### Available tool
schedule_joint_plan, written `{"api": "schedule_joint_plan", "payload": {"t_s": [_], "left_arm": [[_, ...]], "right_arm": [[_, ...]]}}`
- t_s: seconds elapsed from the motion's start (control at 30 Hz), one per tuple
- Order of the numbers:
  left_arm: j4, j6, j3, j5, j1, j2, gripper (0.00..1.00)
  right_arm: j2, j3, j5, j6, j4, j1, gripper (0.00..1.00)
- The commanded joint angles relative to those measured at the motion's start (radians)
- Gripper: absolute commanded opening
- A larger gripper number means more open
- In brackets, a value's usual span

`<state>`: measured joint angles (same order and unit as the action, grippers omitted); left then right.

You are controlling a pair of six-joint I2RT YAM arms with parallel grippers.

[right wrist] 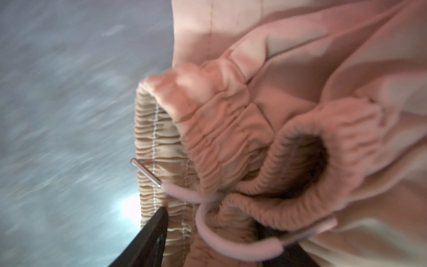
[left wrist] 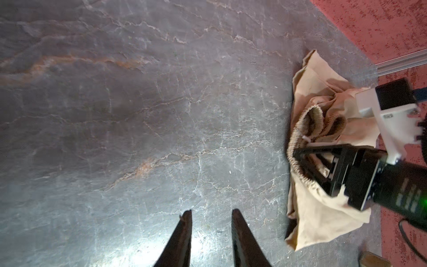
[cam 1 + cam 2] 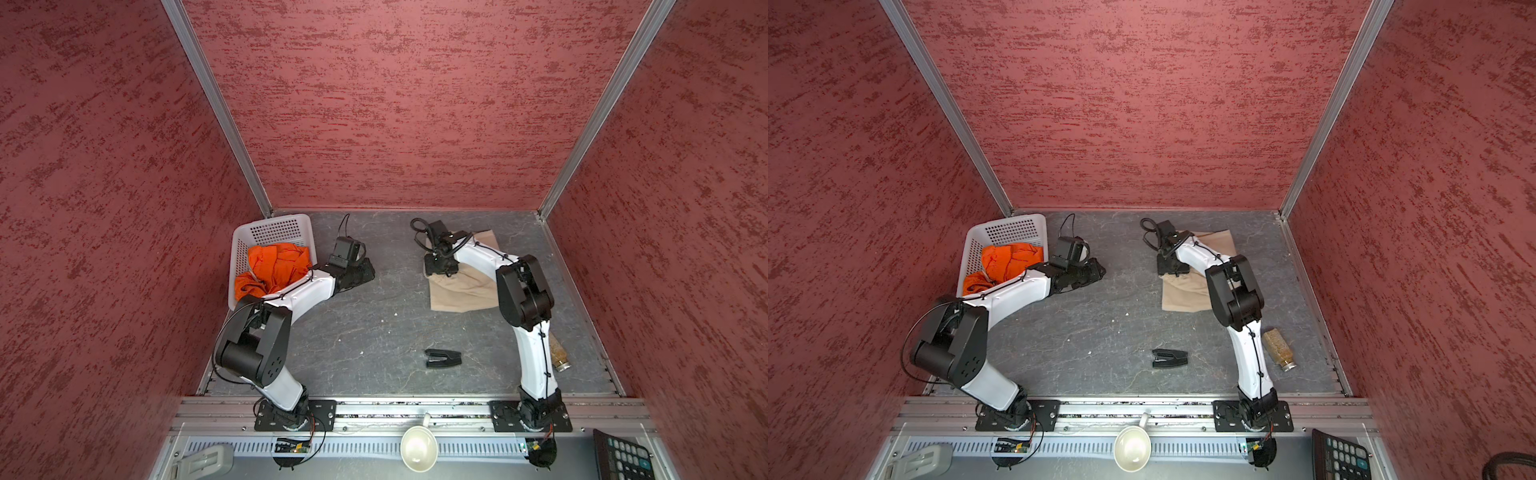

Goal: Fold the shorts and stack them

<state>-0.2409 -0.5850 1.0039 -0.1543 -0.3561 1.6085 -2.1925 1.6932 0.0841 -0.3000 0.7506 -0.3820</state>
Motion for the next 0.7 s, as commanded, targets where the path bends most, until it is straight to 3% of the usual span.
{"api": "schedule_joint_plan", "payload": {"t_s": [0.0, 0.17, 0.33, 0.5, 0.67], "left_arm": [[-0.029, 0.032, 0.031, 0.016, 0.007, -0.026, 0.32], [-0.051, 0.051, 0.057, 0.021, 0.006, -0.020, 0.32], [-0.082, 0.069, 0.107, 0.027, 0.005, -0.008, 0.32], [-0.120, 0.081, 0.163, 0.036, 0.005, -0.002, 0.33], [-0.197, 0.102, 0.238, 0.063, 0.011, -0.029, 0.41]], "right_arm": [[-0.058, 0.013, 0.080, 0.151, 0.026, 0.104, 0.63], [-0.127, 0.110, 0.030, 0.297, 0.025, 0.220, 0.63], [-0.200, 0.211, -0.041, 0.427, 0.044, 0.258, 0.63], [-0.274, 0.352, -0.064, 0.442, 0.105, 0.262, 0.63], [-0.233, 0.427, -0.058, 0.424, 0.158, 0.262, 0.64]]}}
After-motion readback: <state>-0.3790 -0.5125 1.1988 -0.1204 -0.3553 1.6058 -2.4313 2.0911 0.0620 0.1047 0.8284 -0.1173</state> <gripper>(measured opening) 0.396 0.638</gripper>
